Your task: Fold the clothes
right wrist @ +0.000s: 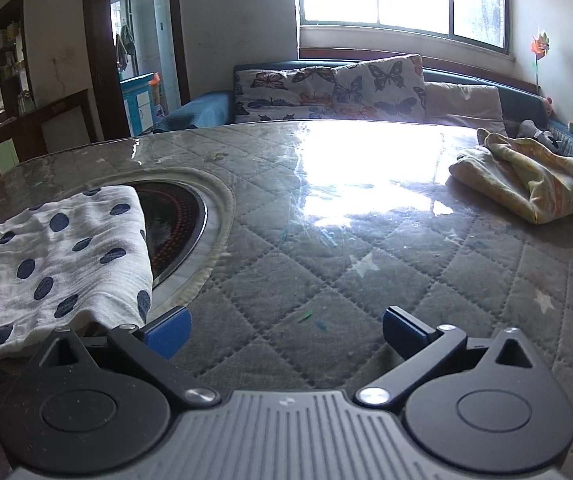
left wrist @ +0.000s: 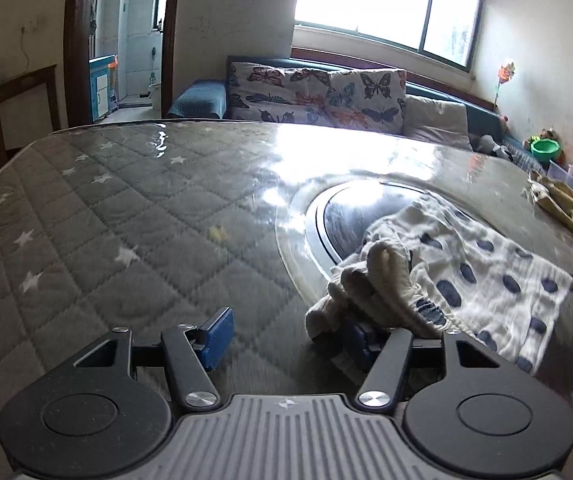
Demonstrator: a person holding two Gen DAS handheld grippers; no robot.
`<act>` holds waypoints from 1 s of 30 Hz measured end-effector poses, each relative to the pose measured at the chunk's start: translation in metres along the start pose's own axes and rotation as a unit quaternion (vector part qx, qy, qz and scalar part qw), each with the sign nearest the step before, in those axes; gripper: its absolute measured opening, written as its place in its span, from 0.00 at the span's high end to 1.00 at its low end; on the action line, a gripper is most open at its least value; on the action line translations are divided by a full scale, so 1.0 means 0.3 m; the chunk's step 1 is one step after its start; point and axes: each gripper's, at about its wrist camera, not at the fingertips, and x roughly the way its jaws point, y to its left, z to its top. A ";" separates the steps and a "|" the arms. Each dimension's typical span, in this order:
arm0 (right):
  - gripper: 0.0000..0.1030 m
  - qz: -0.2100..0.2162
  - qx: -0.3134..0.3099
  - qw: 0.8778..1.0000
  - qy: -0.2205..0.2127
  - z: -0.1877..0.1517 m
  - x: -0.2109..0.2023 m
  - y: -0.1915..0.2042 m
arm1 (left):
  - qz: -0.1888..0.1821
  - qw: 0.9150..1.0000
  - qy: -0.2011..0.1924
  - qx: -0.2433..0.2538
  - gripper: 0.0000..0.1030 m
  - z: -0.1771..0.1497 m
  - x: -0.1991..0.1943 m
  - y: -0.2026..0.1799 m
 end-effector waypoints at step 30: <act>0.00 -0.030 -0.004 0.999 0.015 0.035 0.068 -0.031 | 0.130 0.991 -0.011 -0.029 0.00 -0.007 0.080 0.103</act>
